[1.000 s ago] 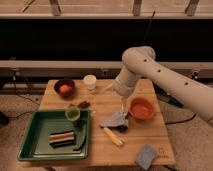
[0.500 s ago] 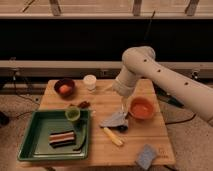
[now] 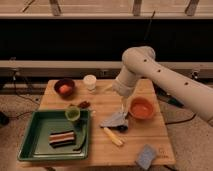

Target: Place banana in purple bowl

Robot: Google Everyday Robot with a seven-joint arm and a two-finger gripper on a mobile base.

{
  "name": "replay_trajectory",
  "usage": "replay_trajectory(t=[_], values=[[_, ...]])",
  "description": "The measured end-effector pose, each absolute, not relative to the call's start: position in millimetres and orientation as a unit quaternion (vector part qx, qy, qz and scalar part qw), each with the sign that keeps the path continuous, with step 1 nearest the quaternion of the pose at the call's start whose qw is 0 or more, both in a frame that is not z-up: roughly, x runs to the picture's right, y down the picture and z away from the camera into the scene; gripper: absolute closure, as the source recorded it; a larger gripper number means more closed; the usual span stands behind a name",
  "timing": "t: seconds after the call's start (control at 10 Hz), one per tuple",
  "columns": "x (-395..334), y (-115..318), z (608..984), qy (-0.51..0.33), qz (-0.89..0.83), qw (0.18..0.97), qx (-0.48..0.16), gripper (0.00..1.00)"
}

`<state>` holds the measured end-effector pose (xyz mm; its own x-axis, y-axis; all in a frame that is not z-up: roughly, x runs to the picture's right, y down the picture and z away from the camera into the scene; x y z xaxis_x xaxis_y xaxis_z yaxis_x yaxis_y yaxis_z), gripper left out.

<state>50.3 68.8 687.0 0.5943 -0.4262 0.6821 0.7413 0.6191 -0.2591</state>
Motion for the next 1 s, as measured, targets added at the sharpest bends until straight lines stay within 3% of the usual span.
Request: replay_trajectory(t=[0.6,1.0], values=[[44,71,696,-0.295,-0.374,0.831,-0.287,0.20],[30,128,720,-0.315,-0.483,0.760,-0.299,0.20]])
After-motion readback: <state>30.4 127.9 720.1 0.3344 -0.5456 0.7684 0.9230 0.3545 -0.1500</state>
